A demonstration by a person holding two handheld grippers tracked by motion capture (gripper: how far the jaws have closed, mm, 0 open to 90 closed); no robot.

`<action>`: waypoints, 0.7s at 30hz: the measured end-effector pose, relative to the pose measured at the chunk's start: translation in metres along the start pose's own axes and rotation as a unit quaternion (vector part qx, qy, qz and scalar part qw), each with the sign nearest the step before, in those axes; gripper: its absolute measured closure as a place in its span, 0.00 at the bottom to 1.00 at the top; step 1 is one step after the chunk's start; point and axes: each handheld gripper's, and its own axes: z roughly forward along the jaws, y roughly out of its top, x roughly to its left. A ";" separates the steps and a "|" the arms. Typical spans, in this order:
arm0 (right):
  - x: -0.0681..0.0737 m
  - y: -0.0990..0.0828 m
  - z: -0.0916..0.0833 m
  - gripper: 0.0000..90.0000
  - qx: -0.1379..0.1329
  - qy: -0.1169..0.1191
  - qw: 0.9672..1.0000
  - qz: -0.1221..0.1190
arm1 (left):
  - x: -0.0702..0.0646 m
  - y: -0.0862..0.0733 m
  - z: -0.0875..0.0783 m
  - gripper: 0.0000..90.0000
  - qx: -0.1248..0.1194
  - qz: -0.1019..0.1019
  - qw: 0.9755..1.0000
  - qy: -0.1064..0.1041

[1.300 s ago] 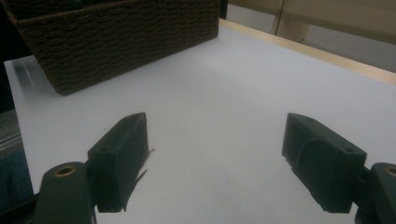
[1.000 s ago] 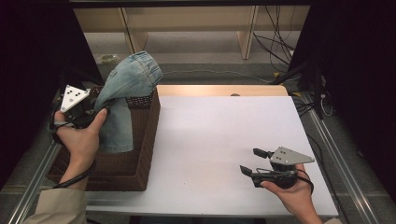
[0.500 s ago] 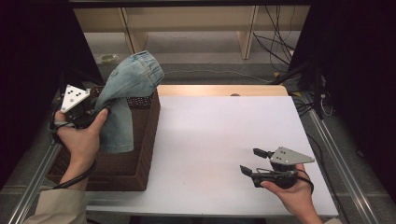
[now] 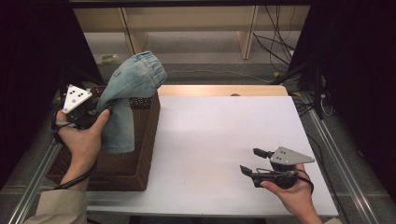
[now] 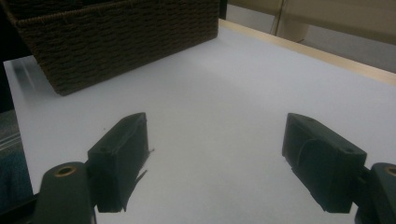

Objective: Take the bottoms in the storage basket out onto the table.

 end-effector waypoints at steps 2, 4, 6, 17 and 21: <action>0.000 0.000 0.000 0.26 0.000 -0.001 1.000 0.000 | -0.001 0.000 0.000 0.82 0.000 0.001 1.000 -0.001; 0.000 0.000 0.000 0.26 0.000 0.000 1.000 0.000 | -0.001 0.000 0.000 0.82 -0.001 0.003 1.000 0.000; 0.000 0.000 0.000 0.26 0.001 0.000 1.000 0.000 | -0.002 0.000 0.000 0.82 -0.002 0.005 1.000 -0.001; 0.000 0.000 0.000 0.26 0.000 0.001 1.000 0.000 | -0.007 0.001 0.000 0.82 -0.002 0.011 1.000 -0.010; 0.000 0.000 0.000 0.26 0.001 0.000 1.000 0.000 | -0.008 0.001 0.000 0.82 -0.002 0.012 1.000 -0.013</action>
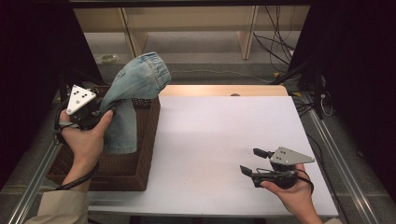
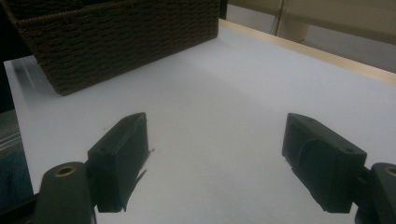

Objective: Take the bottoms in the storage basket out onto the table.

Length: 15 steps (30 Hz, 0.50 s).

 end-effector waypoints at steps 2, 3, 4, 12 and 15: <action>0.000 0.000 0.000 0.26 0.000 0.000 1.000 0.000 | -0.001 0.000 0.000 0.82 -0.001 -0.001 1.000 -0.001; 0.000 0.000 0.000 0.26 0.000 0.000 1.000 -0.001 | -0.001 0.000 0.000 0.82 -0.001 -0.003 1.000 -0.002; 0.000 0.000 0.000 0.26 0.000 0.000 1.000 0.000 | -0.002 0.001 -0.001 0.82 -0.001 -0.003 1.000 -0.003; 0.000 0.000 0.000 0.26 0.000 0.000 1.000 0.000 | -0.005 0.002 -0.001 0.82 -0.003 -0.001 1.000 -0.009; 0.000 0.000 0.000 0.26 0.001 0.001 1.000 0.000 | -0.006 0.003 -0.001 0.82 -0.003 0.000 1.000 -0.012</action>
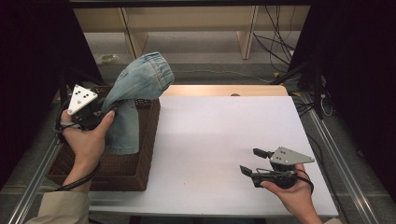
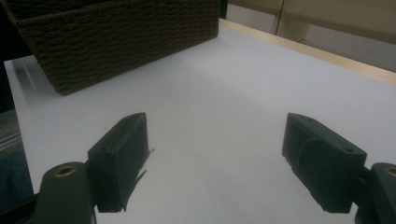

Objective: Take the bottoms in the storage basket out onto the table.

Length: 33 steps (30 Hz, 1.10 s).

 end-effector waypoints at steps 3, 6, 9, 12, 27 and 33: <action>0.000 0.000 0.000 0.26 0.000 0.000 1.000 0.000 | -0.001 0.000 0.000 0.82 0.001 0.001 1.000 -0.001; 0.000 0.000 0.000 0.26 0.000 0.000 1.000 0.000 | -0.003 0.001 0.000 0.82 0.000 0.002 1.000 -0.004; 0.000 0.000 0.000 0.26 0.000 0.000 1.000 0.000 | -0.004 0.001 0.000 0.82 0.000 0.003 1.000 -0.005; 0.000 0.000 0.000 0.26 0.000 0.000 1.000 0.001 | -0.006 0.002 0.000 0.82 -0.001 0.004 1.000 -0.007; 0.000 0.000 0.000 0.26 0.001 0.000 1.000 0.000 | -0.011 0.003 0.001 0.82 0.000 0.007 1.000 -0.017; 0.000 0.000 0.000 0.26 0.001 0.000 1.000 0.000 | -0.014 0.004 0.000 0.82 -0.001 0.009 1.000 -0.020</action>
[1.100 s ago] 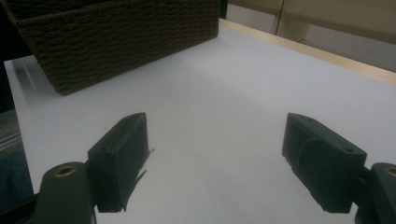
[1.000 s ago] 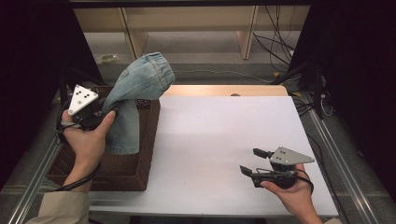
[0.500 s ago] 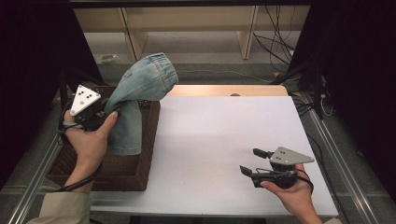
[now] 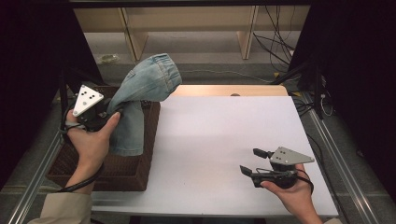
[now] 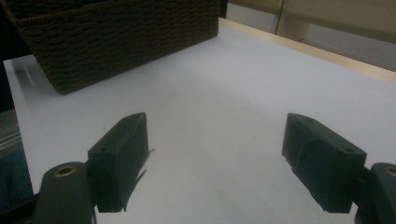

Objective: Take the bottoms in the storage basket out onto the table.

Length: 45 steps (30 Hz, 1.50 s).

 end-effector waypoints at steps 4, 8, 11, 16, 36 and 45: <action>0.000 0.000 0.000 0.26 0.001 0.000 1.000 -0.001 | -0.001 0.000 0.001 0.82 0.001 0.000 1.000 -0.001; 0.000 0.000 0.000 0.26 0.000 0.000 1.000 0.000 | -0.003 0.000 0.002 0.82 0.002 0.002 1.000 -0.003; 0.000 0.000 0.000 0.26 0.000 0.000 1.000 0.000 | -0.004 0.000 0.002 0.82 0.002 0.002 1.000 -0.004; 0.000 0.000 0.000 0.27 0.001 0.000 1.000 -0.001 | -0.005 0.000 0.002 0.82 0.002 0.003 1.000 -0.006; 0.000 0.000 0.000 0.26 -0.001 -0.001 1.000 0.000 | -0.012 0.003 0.002 0.82 -0.001 0.006 1.000 -0.018; 0.000 0.000 0.000 0.27 0.000 0.000 1.000 0.000 | -0.016 0.004 0.003 0.82 0.000 0.008 1.000 -0.022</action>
